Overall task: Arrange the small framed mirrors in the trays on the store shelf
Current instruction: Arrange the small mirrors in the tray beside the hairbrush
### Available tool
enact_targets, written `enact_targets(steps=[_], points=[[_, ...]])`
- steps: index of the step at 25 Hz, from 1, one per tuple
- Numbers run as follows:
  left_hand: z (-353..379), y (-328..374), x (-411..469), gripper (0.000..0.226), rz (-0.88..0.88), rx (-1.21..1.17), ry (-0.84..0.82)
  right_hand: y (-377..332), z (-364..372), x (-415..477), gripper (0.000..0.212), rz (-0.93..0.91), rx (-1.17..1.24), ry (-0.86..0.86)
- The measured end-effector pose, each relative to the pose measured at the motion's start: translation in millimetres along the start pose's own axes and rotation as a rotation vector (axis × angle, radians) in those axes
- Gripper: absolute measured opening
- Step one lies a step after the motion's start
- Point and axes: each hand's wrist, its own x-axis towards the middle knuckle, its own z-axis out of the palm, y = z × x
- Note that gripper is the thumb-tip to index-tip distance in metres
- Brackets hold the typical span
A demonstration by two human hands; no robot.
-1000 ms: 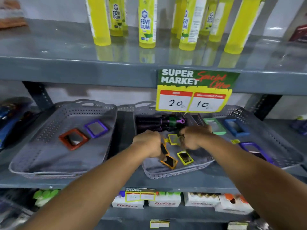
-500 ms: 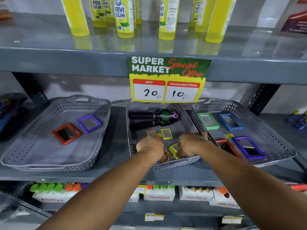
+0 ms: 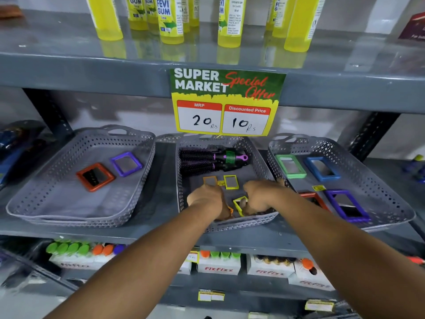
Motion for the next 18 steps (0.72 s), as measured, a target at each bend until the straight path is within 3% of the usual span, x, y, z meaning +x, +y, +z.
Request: enact_targets(steps=[3, 9, 12, 18], points=[[-1, 1, -2, 0.045, -0.030, -0.038, -0.025, 4, -9, 1, 0.063, -0.165, 0.029, -0.022], [-2, -5, 1, 0.039, 0.022, -0.013, -0.050, 7, 13, 17, 0.041, -0.249, -0.263, 0.026], [-8, -10, 4, 0.042, 0.067, 0.024, -0.094, 9, 13, 21, 0.033, -0.243, -0.250, 0.064], [-15, -18, 13, 0.027, 0.123, 0.111, -0.125, 10, 9, 18, 0.028, -0.242, -0.188, 0.087]])
